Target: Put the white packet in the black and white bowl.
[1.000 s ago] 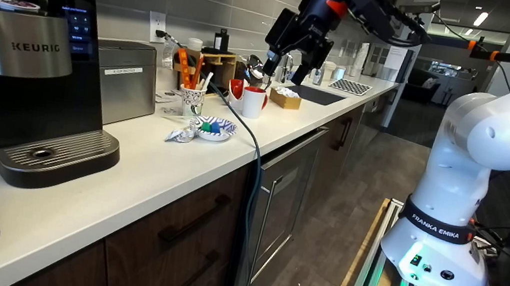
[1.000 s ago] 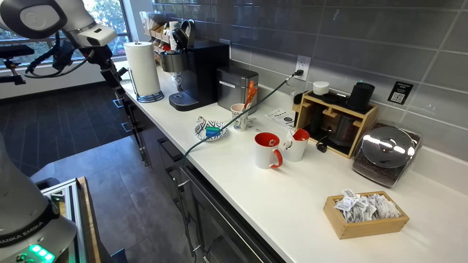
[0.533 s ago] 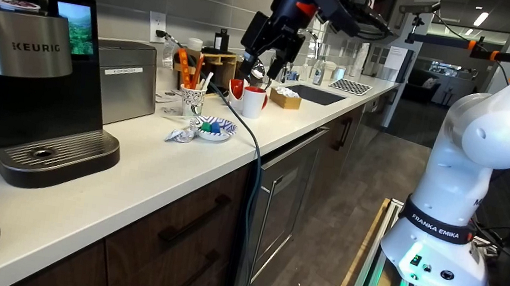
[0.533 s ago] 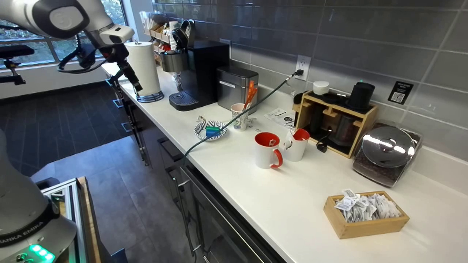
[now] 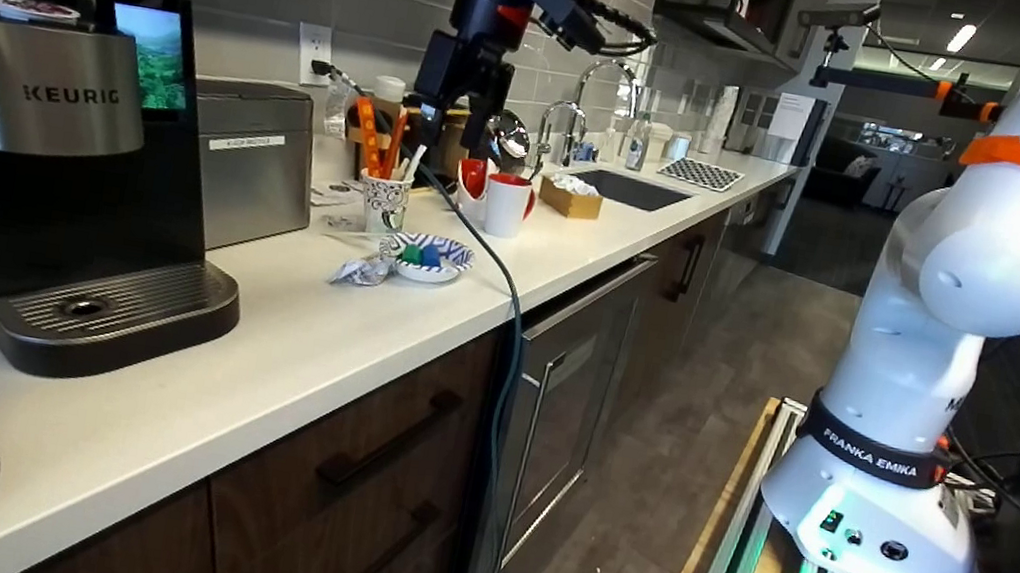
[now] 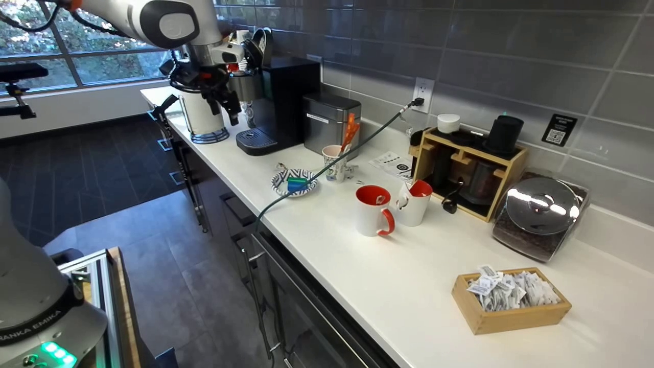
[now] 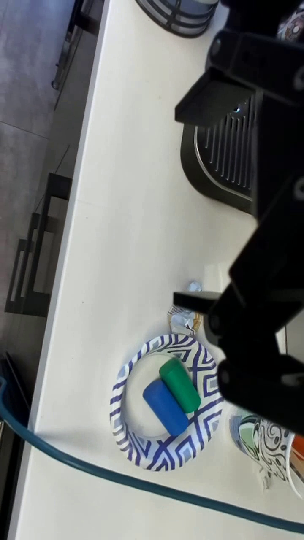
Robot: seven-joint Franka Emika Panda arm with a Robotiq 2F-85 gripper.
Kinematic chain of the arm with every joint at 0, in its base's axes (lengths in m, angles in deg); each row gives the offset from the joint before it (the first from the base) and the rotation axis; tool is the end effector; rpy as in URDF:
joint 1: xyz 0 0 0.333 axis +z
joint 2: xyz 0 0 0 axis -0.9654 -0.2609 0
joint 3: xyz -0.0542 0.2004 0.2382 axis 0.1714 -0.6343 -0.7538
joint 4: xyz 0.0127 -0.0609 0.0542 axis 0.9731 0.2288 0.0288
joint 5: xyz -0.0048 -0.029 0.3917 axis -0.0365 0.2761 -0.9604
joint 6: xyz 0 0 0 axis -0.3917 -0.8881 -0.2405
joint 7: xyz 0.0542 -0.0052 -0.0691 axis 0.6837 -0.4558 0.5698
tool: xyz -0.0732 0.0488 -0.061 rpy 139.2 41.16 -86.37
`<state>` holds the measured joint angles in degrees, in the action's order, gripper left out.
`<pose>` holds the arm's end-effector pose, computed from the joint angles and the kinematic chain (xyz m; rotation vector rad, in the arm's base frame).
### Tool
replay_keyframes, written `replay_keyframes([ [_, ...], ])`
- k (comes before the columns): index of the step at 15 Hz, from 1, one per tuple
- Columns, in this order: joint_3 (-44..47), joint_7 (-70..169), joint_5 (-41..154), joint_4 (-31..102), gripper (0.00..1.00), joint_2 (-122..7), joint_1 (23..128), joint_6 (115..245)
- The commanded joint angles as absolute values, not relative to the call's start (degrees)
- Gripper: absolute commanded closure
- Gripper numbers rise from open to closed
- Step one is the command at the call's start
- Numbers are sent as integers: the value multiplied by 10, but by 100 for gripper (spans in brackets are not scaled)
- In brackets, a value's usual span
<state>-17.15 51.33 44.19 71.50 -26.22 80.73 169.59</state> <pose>0.4550 0.1833 0.4861 -3.0000 -0.3474 -0.2284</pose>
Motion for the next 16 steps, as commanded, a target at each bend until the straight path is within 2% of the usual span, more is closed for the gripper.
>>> replay_keyframes([
  [1, -155, 510, 448, 710, 0, -269, 826, 1694],
  [4, -157, 511, 448, 706, 0, -270, 831, 1693],
  [5, -173, 512, 530, 676, 0, -300, 822, 1710],
  [8, -166, 568, 602, 599, 0, -403, 826, 1713],
  [13, -151, 747, 569, 523, 0, -563, 827, 1849],
  [16, -192, 880, 501, 502, 0, -637, 781, 1925],
])
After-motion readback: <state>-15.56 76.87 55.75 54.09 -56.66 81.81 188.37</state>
